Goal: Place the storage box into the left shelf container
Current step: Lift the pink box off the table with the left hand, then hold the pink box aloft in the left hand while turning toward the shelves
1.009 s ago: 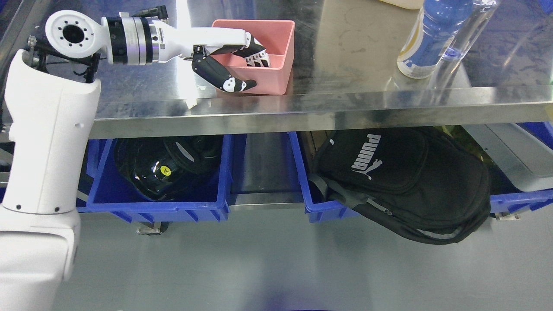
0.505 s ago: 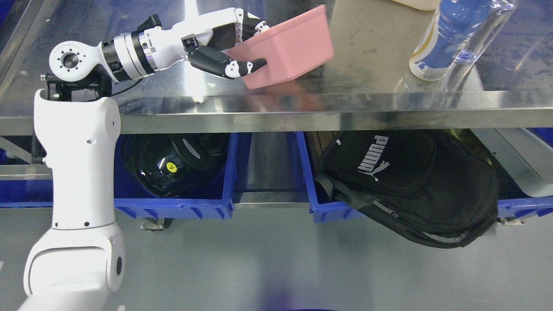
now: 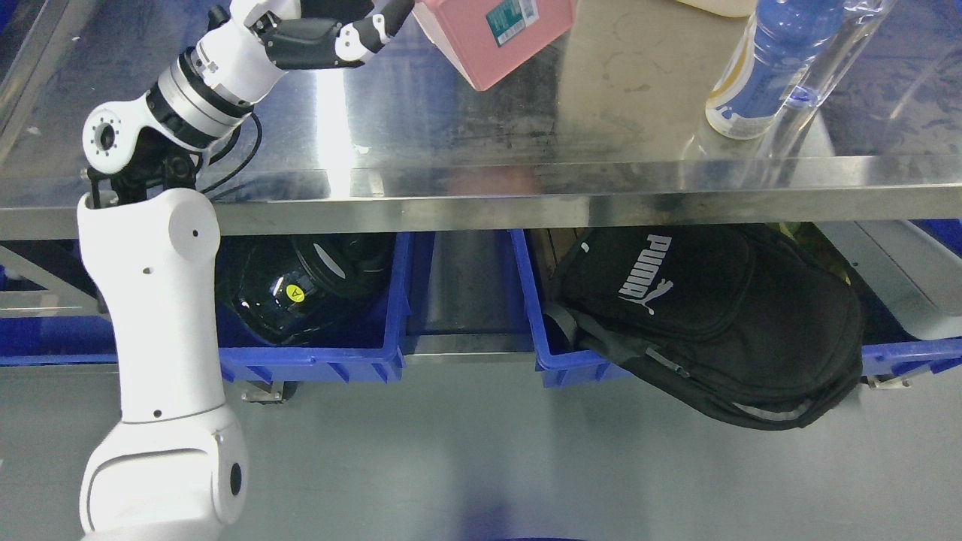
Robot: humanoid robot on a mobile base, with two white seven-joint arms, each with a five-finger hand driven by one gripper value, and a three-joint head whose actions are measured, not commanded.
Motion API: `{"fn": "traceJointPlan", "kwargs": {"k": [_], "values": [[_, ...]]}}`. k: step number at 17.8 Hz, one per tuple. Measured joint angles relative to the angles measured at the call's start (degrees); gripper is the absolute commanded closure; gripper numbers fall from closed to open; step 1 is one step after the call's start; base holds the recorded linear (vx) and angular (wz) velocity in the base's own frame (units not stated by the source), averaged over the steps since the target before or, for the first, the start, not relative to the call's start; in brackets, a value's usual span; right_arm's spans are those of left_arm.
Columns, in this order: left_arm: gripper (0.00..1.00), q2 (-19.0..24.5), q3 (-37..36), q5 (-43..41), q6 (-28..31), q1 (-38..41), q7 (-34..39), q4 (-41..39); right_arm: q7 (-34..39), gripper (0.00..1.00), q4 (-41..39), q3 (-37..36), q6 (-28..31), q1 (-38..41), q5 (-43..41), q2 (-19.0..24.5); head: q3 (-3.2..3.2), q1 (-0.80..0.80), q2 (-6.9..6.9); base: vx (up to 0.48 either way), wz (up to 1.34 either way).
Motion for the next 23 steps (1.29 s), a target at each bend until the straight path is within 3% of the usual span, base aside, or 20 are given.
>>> {"fn": "traceJointPlan", "kwargs": {"k": [4, 9, 17, 23], "values": [[0.99, -0.82, -3.55, 2.65, -9.49, 8.42, 13.31, -4.95, -0.04, 0.00, 0.00, 0.00, 0.12, -0.01, 0.00, 0.00, 0.00, 0.00, 0.00, -0.012, 0.31], [0.99, -1.52, -7.48, 3.89, -16.39, 17.36, 21.55, -9.83, -0.25, 0.00, 0.00, 0.00, 0.05, -0.03, 0.00, 0.00, 0.00, 0.00, 0.00, -0.037, 1.13], [0.99, -2.10, -14.72, 4.49, -23.51, 28.38, 23.64, -14.32, -0.08, 0.00, 0.00, 0.00, -0.06, -0.02, 0.00, 0.00, 0.00, 0.00, 0.03, 0.056, 1.46], [0.99, -2.32, -17.11, 4.58, -24.69, 35.02, 23.65, -15.82, 0.02, 0.00, 0.00, 0.00, -0.10, -0.03, 0.00, 0.00, 0.00, 0.00, 0.05, 0.264, 0.99]]}}
